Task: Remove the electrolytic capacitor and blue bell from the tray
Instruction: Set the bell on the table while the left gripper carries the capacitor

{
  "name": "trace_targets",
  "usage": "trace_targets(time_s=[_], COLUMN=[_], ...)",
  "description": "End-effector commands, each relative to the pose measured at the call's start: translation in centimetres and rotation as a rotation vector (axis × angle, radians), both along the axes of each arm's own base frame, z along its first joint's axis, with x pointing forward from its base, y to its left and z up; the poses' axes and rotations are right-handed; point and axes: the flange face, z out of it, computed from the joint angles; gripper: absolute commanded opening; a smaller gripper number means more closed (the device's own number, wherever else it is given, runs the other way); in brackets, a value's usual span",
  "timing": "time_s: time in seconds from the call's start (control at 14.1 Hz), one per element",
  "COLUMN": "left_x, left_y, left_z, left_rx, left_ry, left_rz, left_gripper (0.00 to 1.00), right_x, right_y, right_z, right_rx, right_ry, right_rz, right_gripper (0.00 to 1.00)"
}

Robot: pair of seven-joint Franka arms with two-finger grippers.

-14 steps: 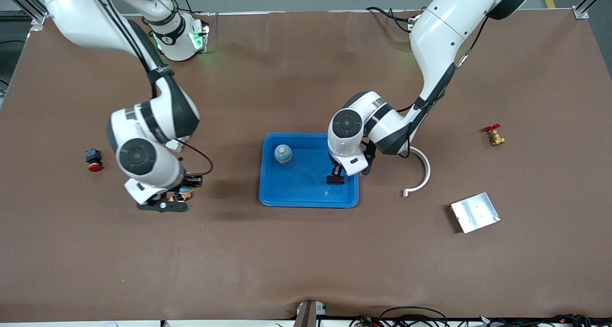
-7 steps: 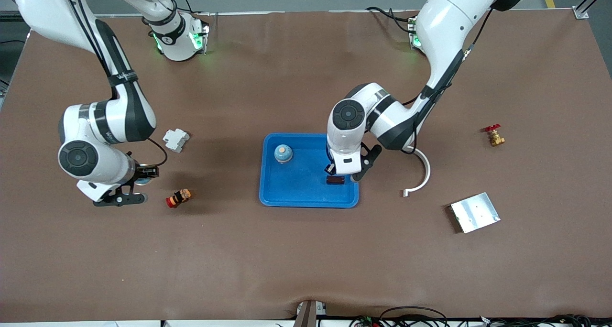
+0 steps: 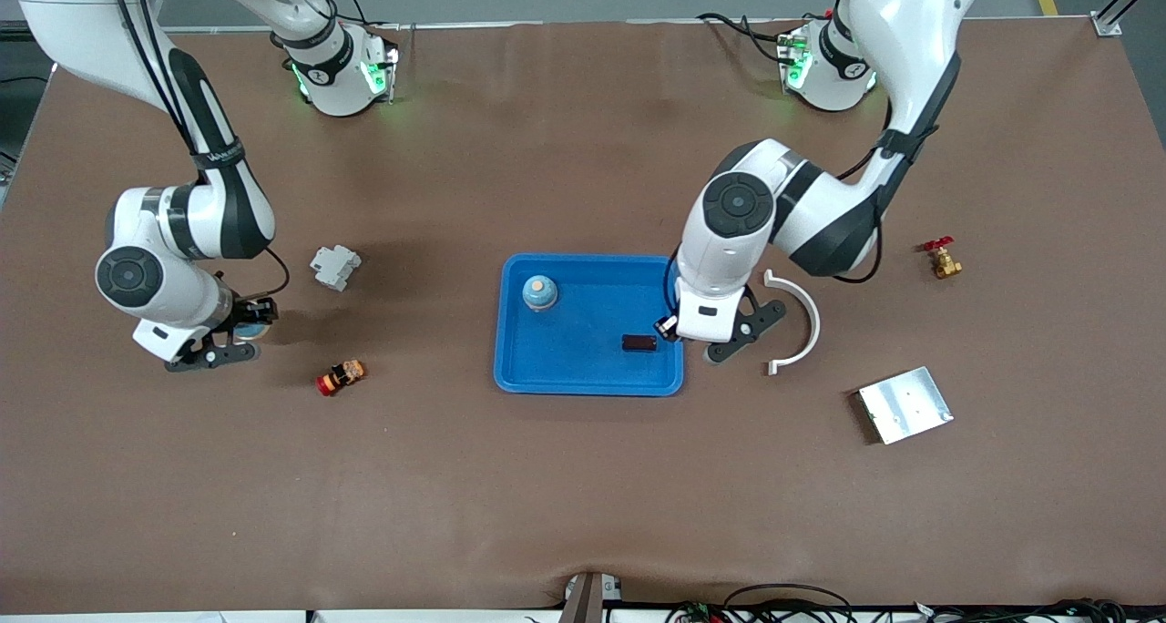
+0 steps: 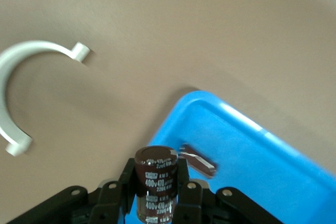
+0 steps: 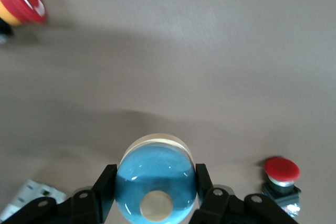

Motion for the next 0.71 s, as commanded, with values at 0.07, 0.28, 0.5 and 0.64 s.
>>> trace_targets(time_s=[0.07, 0.28, 0.5, 0.64], left_x=[-2.0, -2.3, -3.6, -4.0], left_y=[4.0, 6.3, 8.0, 9.8], left_z=[-1.4, -3.2, -5.8, -8.0], left_rx=[0.052, 0.087, 0.074, 0.067], left_ry=[0.049, 0.027, -0.015, -0.056], left_rz=[-0.238, -0.353, -0.446, -0.491], left_gripper=[0.0, 0.0, 0.0, 0.0], right_x=[-2.7, -4.0, -4.2, -4.4], right_y=[-2.6, -3.2, -3.5, -4.0], right_z=[0.1, -1.7, -2.0, -2.5], right_rx=[0.03, 0.086, 0.106, 0.104], right_ry=[0.02, 0.015, 0.02, 0.028], right_rz=[-0.009, -0.022, -0.042, -0.051], right_gripper=[0.0, 0.0, 0.09, 0.3])
